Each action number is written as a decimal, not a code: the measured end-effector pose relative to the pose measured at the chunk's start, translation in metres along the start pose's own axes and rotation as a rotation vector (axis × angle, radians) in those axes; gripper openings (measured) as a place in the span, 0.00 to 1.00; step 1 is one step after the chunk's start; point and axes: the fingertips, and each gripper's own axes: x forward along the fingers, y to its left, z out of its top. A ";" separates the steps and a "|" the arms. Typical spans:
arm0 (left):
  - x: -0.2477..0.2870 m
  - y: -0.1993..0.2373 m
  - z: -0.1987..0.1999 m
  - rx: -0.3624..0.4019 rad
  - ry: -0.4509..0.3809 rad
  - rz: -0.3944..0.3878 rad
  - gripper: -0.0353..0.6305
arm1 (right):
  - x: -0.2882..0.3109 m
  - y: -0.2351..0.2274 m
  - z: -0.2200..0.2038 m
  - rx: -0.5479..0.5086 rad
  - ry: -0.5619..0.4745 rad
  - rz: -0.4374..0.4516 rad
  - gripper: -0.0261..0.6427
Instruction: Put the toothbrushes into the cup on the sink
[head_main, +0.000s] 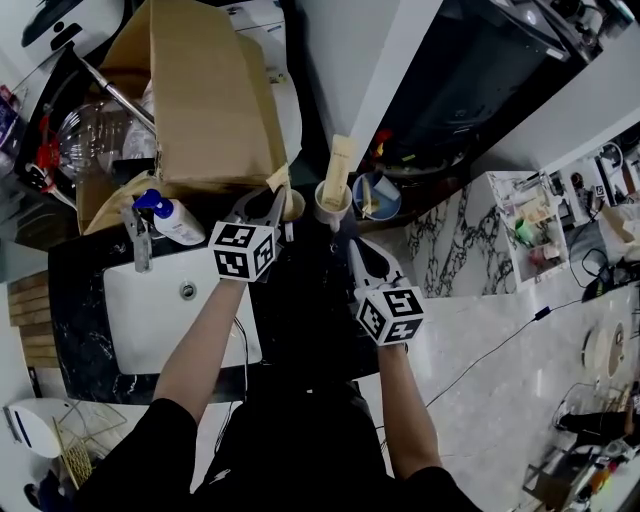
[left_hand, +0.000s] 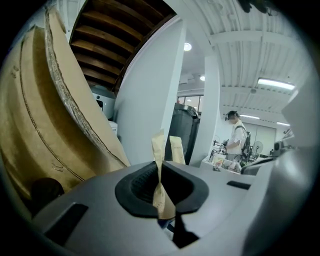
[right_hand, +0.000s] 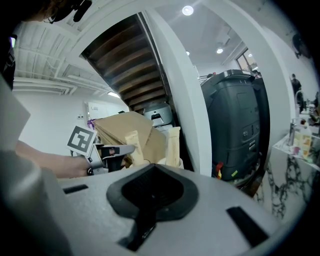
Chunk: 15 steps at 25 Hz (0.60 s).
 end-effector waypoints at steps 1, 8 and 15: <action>0.000 0.002 0.000 0.003 0.001 0.010 0.08 | 0.000 -0.001 -0.001 0.001 0.000 0.001 0.04; -0.002 0.014 -0.007 0.017 0.035 0.076 0.26 | -0.003 -0.001 0.001 0.000 0.001 0.007 0.04; -0.022 0.014 -0.005 0.027 0.022 0.136 0.36 | -0.009 0.000 0.013 -0.022 -0.025 0.026 0.04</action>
